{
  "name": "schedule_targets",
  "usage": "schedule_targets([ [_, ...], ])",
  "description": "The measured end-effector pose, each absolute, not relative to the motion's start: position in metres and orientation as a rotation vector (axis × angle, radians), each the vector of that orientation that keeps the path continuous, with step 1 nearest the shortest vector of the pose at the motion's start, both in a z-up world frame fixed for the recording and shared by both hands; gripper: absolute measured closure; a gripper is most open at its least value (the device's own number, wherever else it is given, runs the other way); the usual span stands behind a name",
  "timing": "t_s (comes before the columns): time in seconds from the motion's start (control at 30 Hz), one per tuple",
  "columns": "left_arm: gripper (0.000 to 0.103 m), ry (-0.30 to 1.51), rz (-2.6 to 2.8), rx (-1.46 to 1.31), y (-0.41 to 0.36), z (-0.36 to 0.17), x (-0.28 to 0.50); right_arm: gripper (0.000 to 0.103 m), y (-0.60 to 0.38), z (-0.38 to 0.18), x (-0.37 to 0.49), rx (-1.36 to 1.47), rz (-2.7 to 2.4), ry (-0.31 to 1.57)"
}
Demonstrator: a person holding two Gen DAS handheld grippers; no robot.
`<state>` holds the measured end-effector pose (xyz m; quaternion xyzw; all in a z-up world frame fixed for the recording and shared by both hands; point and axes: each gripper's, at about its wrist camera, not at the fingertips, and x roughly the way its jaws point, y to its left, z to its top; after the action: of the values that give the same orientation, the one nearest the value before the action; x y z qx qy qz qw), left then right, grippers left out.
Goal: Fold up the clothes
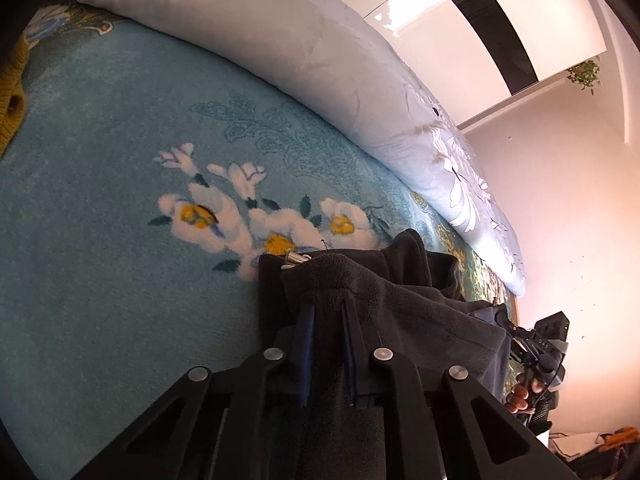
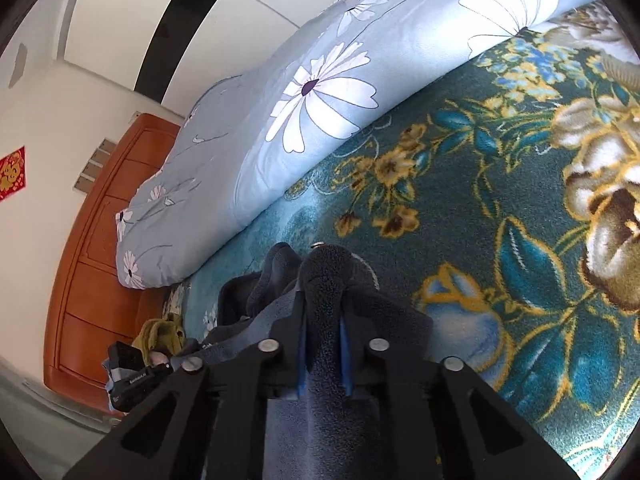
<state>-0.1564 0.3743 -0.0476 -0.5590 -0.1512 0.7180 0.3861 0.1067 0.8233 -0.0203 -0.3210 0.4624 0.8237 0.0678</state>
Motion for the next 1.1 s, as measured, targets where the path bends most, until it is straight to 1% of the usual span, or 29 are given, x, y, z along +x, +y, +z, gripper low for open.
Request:
schedule_targets([
  [0.1,0.092,-0.41,1.872,-1.337,0.368,-0.028,-0.155,0.092,0.82,-0.009,0.113,-0.937,2.521,1.355],
  [0.17,0.093,-0.46,1.883,-1.263,0.363,-0.005,-0.157,0.092,0.821,0.007,0.118,-0.868,2.562,1.354],
  [0.23,0.093,-0.495,1.887,-1.182,0.361,0.02,-0.16,0.093,0.821,0.028,0.119,-0.812,2.615,1.312],
  [0.3,0.093,-0.47,1.914,-1.125,0.367,0.038,-0.164,0.093,0.823,0.047,0.117,-0.763,2.654,1.265],
  [0.37,0.093,-0.432,1.946,-1.119,0.374,0.042,-0.173,0.093,0.831,0.058,0.109,-0.731,2.652,1.237],
  [0.43,0.093,-0.387,1.979,-1.155,0.381,0.031,-0.184,0.093,0.841,0.053,0.099,-0.752,2.614,1.206],
  [0.53,0.093,-0.333,1.995,-1.279,0.391,-0.013,-0.198,0.093,0.856,0.013,0.085,-0.847,2.498,1.262],
  [0.63,0.093,-0.341,1.974,-1.377,0.391,-0.054,-0.202,0.093,0.86,-0.032,0.078,-0.95,2.393,1.31],
  [0.7,0.092,-0.351,1.949,-1.417,0.39,-0.07,-0.202,0.092,0.864,-0.052,0.077,-0.982,2.349,1.347],
  [0.8,0.091,-0.336,1.924,-1.439,0.391,-0.074,-0.2,0.092,0.865,-0.061,0.078,-1.004,2.326,1.374],
  [0.87,0.088,-0.338,1.908,-1.429,0.391,-0.066,-0.195,0.092,0.863,-0.057,0.077,-1.023,2.326,1.349],
  [0.93,0.085,-0.345,1.908,-1.427,0.388,-0.052,-0.19,0.089,0.859,-0.046,0.077,-1.025,2.342,1.3],
  [0.97,0.081,-0.346,1.912,-1.422,0.385,-0.045,-0.186,0.089,0.857,-0.04,0.078,-1.022,2.349,1.277],
  [1.0,0.075,-0.346,1.918,-1.416,0.379,-0.037,-0.18,0.082,0.855,-0.032,0.082,-1.005,2.357,1.255],
  [1.03,0.072,-0.347,1.928,-1.41,0.373,-0.03,-0.172,0.075,0.853,-0.024,0.087,-0.984,2.363,1.237],
  [1.07,0.065,-0.355,1.936,-1.401,0.365,-0.025,-0.162,0.059,0.851,-0.015,0.095,-0.953,2.369,1.234],
  [1.1,0.059,-0.369,1.941,-1.387,0.355,-0.022,-0.149,0.052,0.846,-0.007,0.106,-0.915,2.384,1.236],
])
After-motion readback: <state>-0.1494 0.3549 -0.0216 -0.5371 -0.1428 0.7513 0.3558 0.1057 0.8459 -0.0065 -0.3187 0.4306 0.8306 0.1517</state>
